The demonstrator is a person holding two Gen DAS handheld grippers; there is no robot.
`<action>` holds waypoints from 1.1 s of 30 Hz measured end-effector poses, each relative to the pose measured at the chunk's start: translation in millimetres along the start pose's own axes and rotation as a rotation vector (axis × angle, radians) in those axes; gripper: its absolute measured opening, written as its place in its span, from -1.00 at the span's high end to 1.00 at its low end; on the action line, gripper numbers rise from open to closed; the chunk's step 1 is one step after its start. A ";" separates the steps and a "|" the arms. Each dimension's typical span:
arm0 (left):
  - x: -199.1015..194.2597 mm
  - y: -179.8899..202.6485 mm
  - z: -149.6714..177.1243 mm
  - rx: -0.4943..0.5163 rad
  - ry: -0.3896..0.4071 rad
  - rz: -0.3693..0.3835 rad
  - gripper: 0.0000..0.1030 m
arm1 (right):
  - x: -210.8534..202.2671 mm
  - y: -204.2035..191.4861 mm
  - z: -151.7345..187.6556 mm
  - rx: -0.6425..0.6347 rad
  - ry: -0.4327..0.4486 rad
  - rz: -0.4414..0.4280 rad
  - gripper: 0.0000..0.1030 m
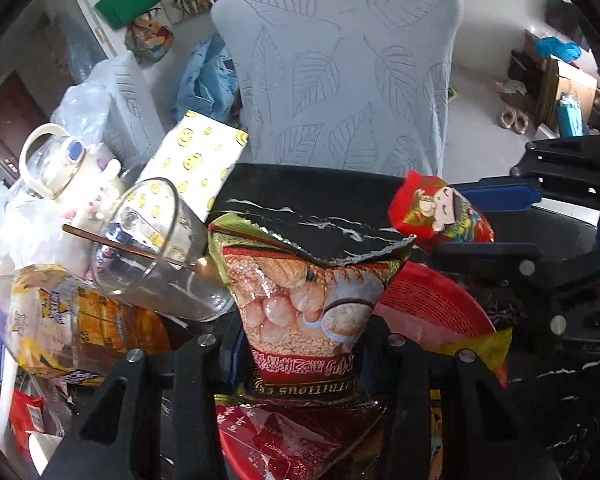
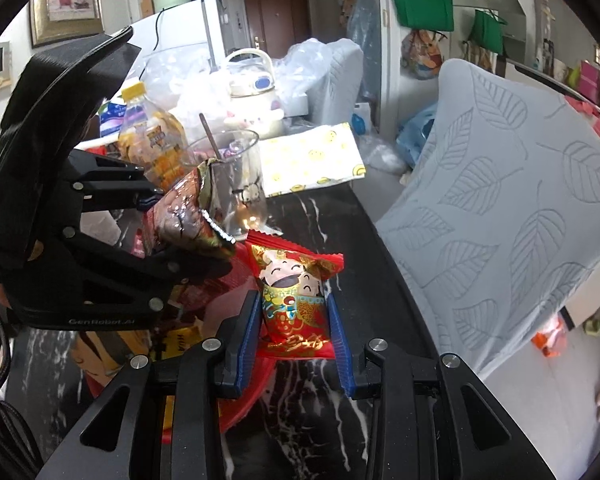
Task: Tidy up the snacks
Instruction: 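Lower both packets into the basket and open both grippers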
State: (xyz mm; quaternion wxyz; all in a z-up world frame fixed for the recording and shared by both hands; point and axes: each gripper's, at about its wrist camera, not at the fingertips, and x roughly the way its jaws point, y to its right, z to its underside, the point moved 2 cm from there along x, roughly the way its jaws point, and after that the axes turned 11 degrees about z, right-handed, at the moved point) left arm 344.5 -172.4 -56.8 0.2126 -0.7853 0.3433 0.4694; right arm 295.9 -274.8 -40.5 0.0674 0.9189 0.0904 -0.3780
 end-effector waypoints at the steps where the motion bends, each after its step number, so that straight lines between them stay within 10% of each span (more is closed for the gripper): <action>1: 1.0 -1.4 -0.6 -0.006 -0.005 0.016 0.19 | 1.3 0.2 0.7 0.000 -0.004 0.000 0.36; 4: 2.8 -3.8 -0.9 -0.027 -0.014 0.023 0.02 | 4.4 1.6 0.5 0.005 -0.012 -0.008 0.36; 8: -4.6 -3.5 -2.6 -0.036 0.016 0.021 -0.69 | 2.0 1.3 -0.5 0.005 -0.006 -0.006 0.36; 33: -67.7 -0.3 40.8 -0.272 0.226 -0.179 -0.69 | 2.2 -23.3 -3.0 -0.070 -0.031 -0.060 0.36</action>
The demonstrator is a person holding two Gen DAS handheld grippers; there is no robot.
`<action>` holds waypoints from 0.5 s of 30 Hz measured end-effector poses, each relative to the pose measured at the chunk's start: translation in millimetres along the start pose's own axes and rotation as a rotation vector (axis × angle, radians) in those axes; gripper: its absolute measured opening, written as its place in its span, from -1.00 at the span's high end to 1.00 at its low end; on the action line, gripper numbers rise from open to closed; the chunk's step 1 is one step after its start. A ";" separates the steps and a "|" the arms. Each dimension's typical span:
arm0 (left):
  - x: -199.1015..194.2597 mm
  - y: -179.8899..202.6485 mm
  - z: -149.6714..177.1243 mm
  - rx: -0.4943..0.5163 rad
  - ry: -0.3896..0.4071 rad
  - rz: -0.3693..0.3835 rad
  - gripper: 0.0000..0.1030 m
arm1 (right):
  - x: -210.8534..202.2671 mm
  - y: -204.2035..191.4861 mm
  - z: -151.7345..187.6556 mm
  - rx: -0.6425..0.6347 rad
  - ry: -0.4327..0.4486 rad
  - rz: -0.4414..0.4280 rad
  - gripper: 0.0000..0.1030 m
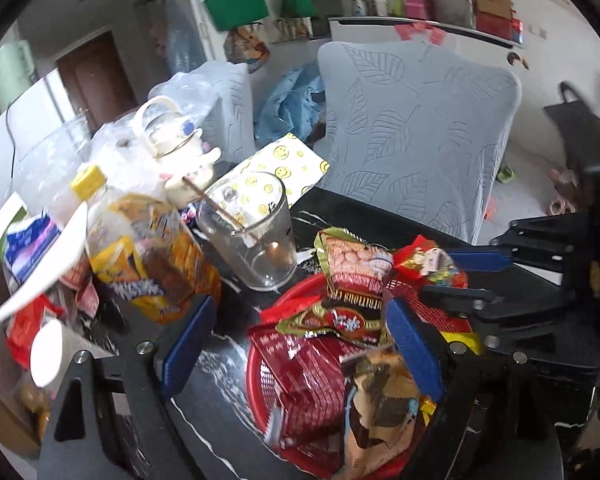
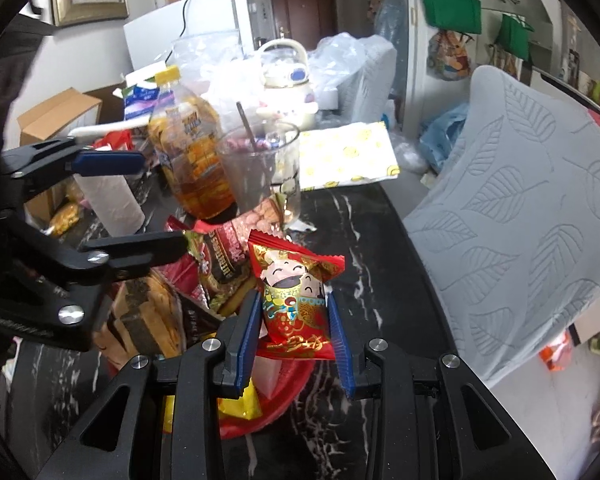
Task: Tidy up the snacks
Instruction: 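Lower both packets into the basket and open both grippers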
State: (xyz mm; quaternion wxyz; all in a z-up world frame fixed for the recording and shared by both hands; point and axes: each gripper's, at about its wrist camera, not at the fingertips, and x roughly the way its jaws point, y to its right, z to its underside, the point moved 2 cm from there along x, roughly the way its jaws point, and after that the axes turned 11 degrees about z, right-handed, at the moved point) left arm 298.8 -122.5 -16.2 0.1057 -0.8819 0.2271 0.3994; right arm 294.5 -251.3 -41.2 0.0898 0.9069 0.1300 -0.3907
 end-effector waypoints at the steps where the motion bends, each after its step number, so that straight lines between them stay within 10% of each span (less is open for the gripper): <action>1: -0.1 -0.6 2.4 -0.013 0.004 -0.010 -0.69 | 3.5 -0.3 -0.1 -0.002 -0.008 0.003 0.36; 15: -6.2 -0.6 16.1 -0.096 0.034 -0.045 -0.69 | 14.7 -14.5 6.4 -0.105 -0.021 0.016 0.24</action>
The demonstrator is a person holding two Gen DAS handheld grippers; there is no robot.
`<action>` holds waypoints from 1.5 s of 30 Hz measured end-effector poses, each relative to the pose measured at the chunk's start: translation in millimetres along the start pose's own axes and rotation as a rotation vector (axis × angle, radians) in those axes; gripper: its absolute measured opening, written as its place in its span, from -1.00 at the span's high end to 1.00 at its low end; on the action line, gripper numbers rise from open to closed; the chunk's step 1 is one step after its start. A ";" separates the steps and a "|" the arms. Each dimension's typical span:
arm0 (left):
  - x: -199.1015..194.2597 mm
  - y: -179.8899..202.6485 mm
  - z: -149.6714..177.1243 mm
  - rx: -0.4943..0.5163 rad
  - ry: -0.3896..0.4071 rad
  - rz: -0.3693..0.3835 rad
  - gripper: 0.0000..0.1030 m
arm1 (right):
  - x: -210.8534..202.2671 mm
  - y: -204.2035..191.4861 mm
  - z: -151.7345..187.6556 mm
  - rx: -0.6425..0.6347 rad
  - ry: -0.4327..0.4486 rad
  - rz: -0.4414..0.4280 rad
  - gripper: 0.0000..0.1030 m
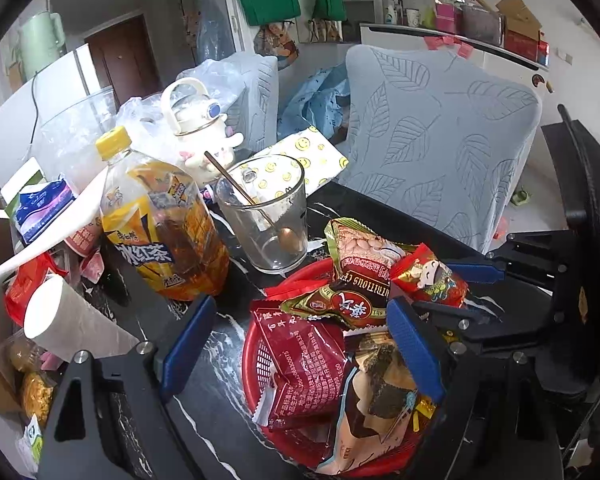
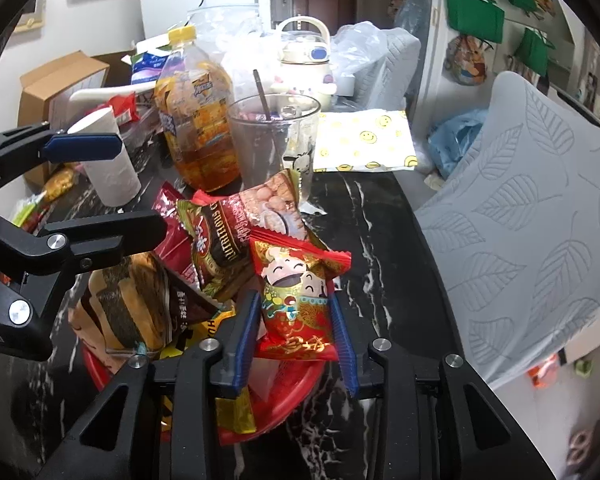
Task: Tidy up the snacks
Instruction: 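Lower both packets into the basket and open both grippers, then withdraw both grippers away from the basket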
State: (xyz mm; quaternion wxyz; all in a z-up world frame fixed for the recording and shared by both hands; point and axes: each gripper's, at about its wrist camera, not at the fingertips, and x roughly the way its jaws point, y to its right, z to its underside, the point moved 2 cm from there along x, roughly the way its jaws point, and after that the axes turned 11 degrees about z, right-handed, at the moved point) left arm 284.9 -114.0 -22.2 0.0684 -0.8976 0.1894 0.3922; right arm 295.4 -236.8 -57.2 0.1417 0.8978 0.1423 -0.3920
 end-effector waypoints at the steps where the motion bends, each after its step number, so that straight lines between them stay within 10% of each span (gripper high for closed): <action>1: 0.0 -0.5 0.5 -0.004 -0.001 -0.003 -0.69 | 0.7 -0.1 0.0 0.000 -0.004 -0.002 0.22; 24: -58.7 -1.9 -8.5 -0.060 0.108 -0.061 -0.69 | -50.8 14.5 -8.2 0.110 0.037 0.043 -0.05; 45: -184.8 41.4 0.6 -0.066 0.326 -0.096 -0.70 | -202.7 16.0 -5.7 0.214 0.308 0.131 -0.21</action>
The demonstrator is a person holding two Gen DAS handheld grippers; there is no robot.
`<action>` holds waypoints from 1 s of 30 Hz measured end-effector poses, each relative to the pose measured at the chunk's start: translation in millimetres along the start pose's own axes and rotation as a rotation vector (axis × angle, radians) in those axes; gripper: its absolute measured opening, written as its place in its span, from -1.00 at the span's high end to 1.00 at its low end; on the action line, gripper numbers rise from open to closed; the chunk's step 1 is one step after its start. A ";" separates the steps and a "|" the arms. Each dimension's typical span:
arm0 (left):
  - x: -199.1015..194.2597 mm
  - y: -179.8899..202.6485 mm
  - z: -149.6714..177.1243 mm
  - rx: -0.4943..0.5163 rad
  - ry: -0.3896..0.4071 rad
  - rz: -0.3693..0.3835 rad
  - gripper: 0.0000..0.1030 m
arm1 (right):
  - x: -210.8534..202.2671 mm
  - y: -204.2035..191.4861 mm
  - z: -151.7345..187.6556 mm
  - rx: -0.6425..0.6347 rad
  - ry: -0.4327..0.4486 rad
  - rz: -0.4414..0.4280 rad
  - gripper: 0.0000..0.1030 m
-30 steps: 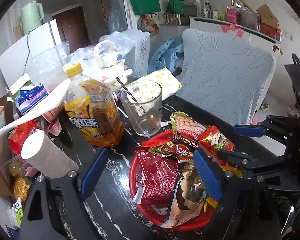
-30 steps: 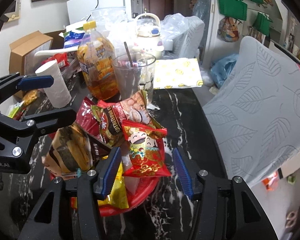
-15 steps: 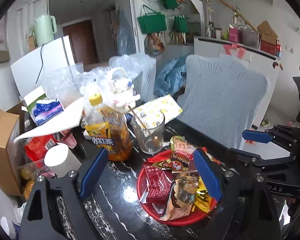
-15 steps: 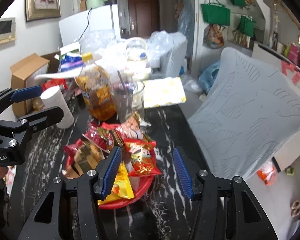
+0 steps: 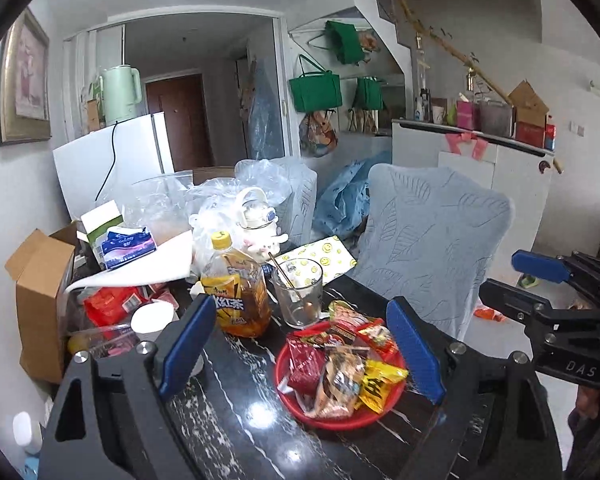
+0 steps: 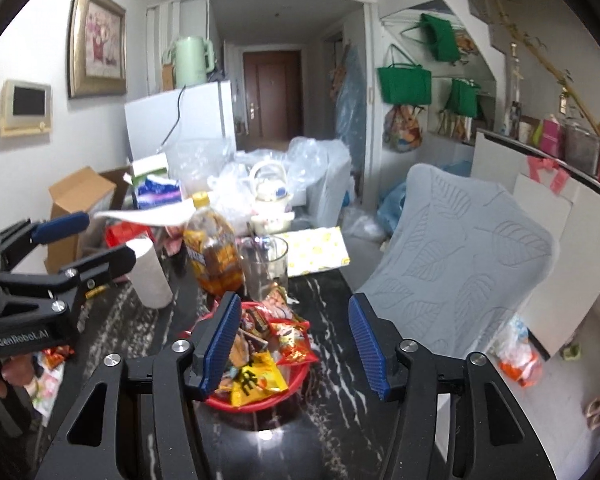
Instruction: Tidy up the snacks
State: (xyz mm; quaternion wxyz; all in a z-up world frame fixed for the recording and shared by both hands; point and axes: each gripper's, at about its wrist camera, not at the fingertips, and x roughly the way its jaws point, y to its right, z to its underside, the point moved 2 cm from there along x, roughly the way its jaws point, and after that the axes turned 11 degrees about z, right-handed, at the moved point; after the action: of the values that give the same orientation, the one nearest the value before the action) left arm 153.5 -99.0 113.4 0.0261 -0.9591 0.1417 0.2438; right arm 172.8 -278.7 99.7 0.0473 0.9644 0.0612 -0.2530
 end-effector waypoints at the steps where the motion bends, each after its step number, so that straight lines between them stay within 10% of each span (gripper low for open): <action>1: -6.1 1.2 2.6 -0.006 0.001 0.001 -0.70 | -6.5 -0.3 0.5 0.003 0.012 0.009 -0.26; 10: -31.8 12.1 42.3 -0.045 -0.011 0.025 -0.70 | -51.9 -4.0 31.3 0.022 0.051 0.068 -0.61; 30: -31.2 23.4 134.0 -0.145 -0.114 0.021 -0.70 | -51.8 -13.8 139.3 0.063 -0.152 0.070 -0.61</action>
State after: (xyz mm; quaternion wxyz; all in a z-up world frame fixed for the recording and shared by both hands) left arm 58.9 -97.4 10.8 -0.0379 -0.9414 0.1321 0.3080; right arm 58.9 -286.9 3.6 0.0302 0.9449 0.0155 -0.3256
